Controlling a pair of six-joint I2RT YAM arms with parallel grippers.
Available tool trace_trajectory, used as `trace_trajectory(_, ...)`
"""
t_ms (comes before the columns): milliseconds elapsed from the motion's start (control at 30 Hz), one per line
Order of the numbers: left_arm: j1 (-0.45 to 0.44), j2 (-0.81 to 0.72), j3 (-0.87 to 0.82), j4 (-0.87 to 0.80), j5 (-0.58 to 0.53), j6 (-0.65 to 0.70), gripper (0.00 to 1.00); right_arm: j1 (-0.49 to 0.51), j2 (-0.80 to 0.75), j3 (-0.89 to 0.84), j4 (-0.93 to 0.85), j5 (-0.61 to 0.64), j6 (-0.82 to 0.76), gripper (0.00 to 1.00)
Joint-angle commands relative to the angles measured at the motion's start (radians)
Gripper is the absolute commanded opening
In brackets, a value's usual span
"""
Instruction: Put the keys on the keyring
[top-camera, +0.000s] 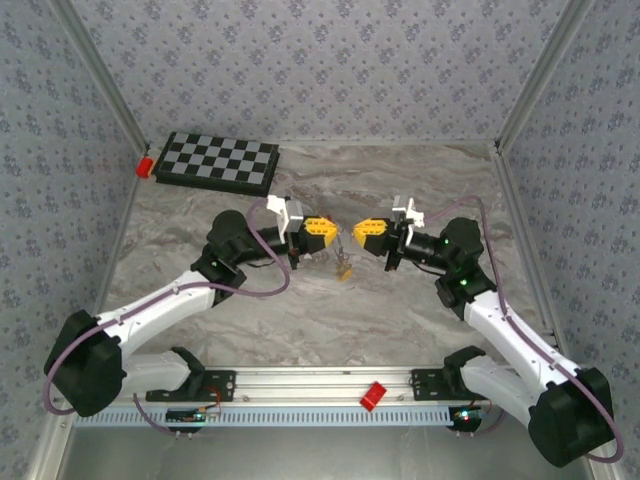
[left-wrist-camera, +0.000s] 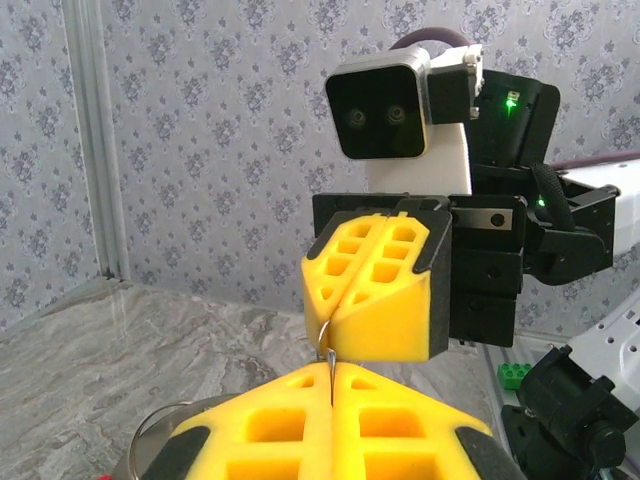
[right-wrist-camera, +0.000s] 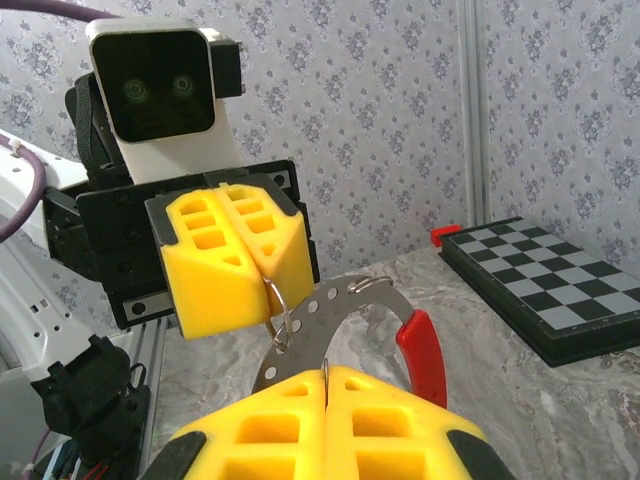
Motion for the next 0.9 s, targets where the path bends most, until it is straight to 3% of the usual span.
trace_trajectory(0, 0.0, -0.008, -0.046, 0.162, -0.007, 0.036, 0.0, -0.003, 0.008, 0.007, 0.042, -0.033, -0.005, 0.0)
trace_trajectory(100, -0.005, -0.013, -0.093, 0.249, -0.045, 0.054, 0.0, -0.004, 0.017, 0.011, 0.05, -0.04, -0.006, 0.0)
trace_trajectory(867, -0.008, -0.026, -0.036, 0.132, 0.014, 0.029, 0.0, 0.009, 0.072, 0.051, 0.062, -0.123, -0.009, 0.0)
